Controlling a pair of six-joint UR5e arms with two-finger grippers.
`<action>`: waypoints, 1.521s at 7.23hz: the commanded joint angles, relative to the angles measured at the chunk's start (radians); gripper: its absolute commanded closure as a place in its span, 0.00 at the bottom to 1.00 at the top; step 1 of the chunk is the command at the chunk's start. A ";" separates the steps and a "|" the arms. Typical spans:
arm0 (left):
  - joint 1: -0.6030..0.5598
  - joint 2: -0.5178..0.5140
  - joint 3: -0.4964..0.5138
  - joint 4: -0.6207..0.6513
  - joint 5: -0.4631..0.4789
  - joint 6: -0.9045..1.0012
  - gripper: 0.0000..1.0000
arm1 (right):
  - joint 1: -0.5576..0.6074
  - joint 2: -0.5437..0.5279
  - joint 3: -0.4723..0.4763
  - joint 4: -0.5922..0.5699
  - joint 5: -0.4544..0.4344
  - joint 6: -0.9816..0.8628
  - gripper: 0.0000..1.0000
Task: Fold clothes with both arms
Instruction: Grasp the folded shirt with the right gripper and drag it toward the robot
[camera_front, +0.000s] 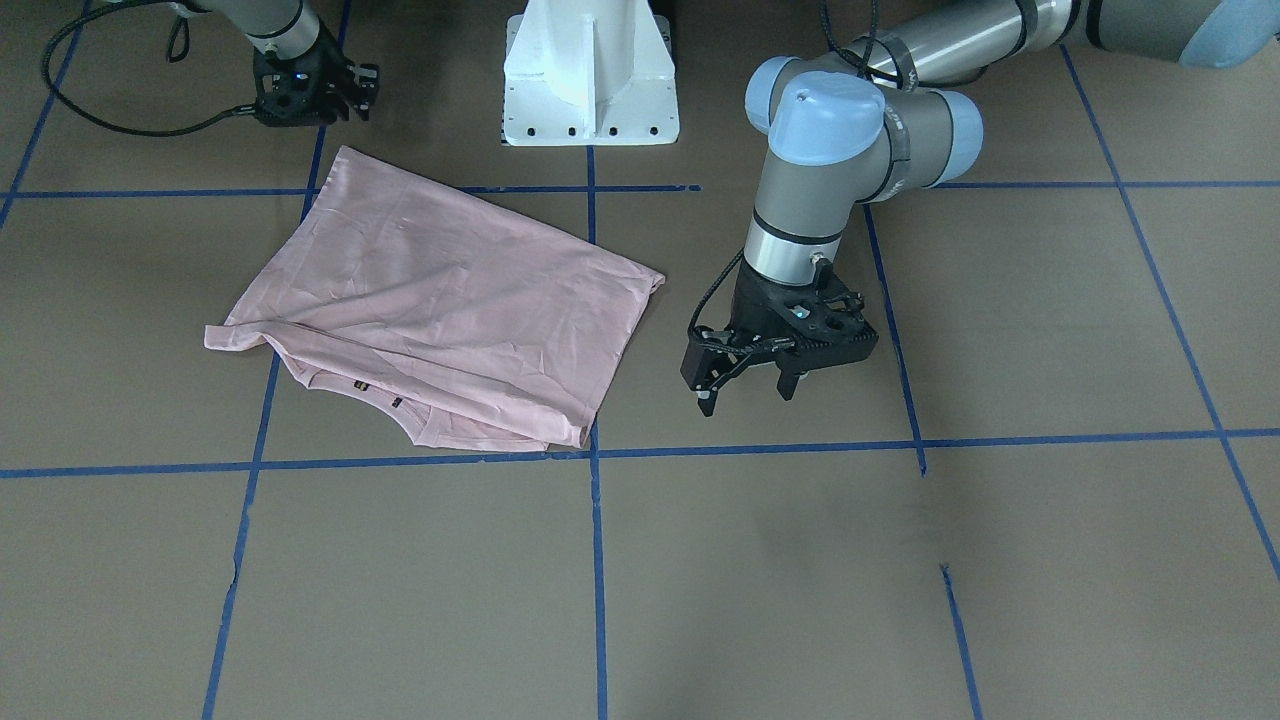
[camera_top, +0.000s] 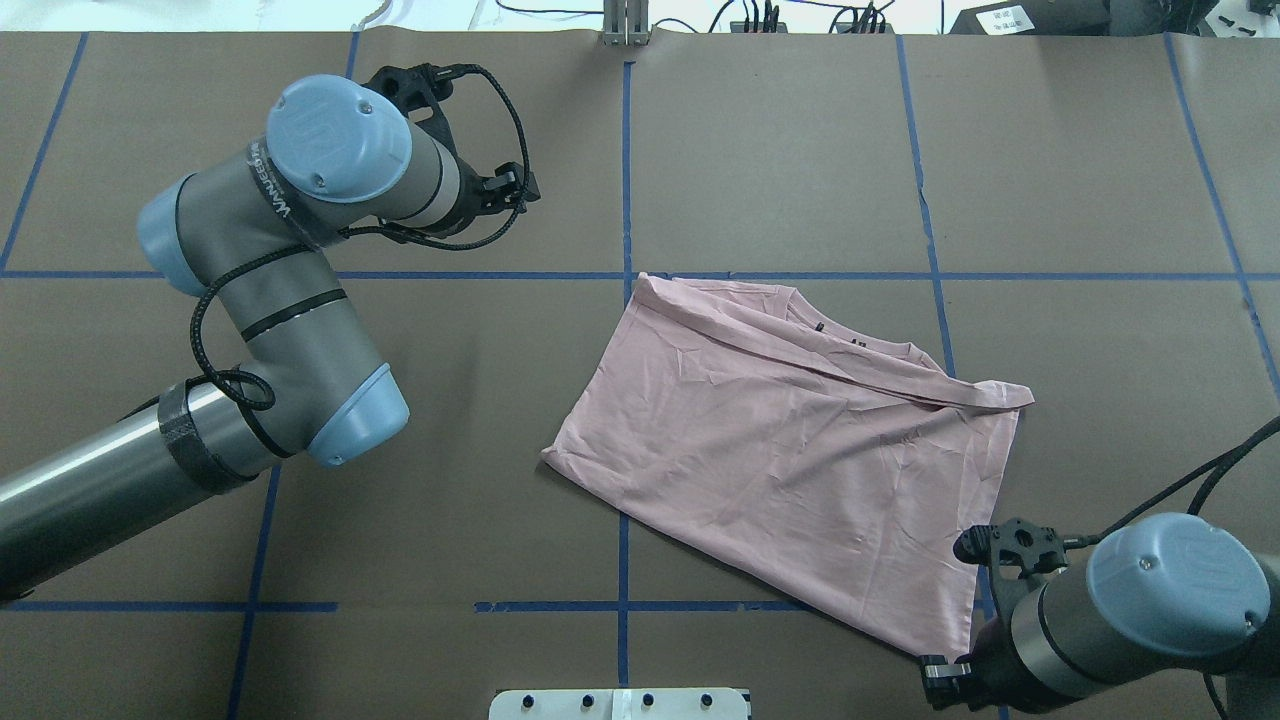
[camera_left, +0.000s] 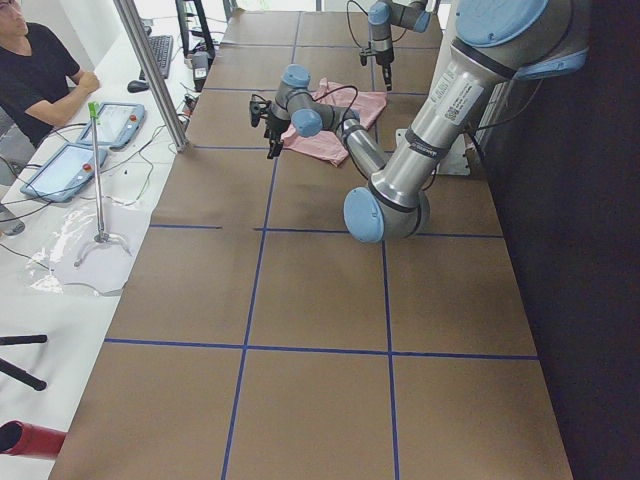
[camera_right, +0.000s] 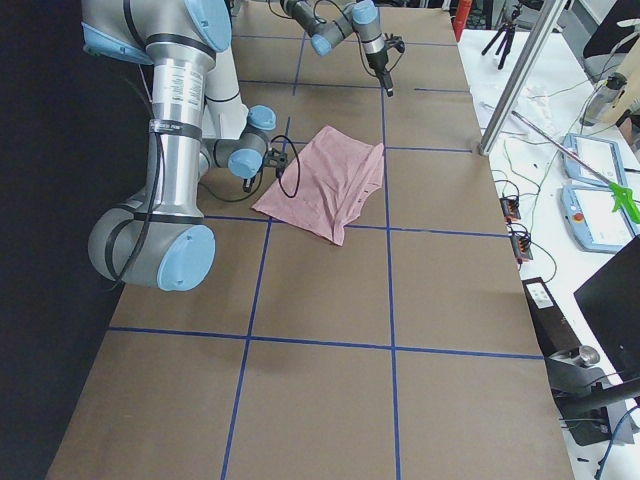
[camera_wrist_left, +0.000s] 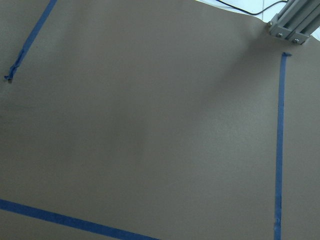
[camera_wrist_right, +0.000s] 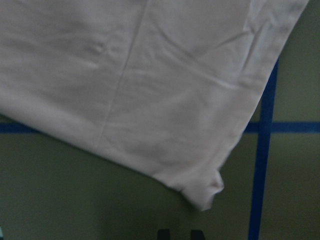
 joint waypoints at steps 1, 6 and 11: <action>0.080 0.003 -0.058 0.066 -0.006 -0.088 0.00 | -0.046 0.057 0.020 0.004 -0.072 0.129 0.00; 0.340 0.004 -0.071 0.221 0.082 -0.540 0.02 | 0.174 0.200 0.011 0.005 -0.115 0.138 0.00; 0.372 0.001 -0.035 0.212 0.108 -0.575 0.10 | 0.200 0.222 0.009 0.004 -0.106 0.140 0.00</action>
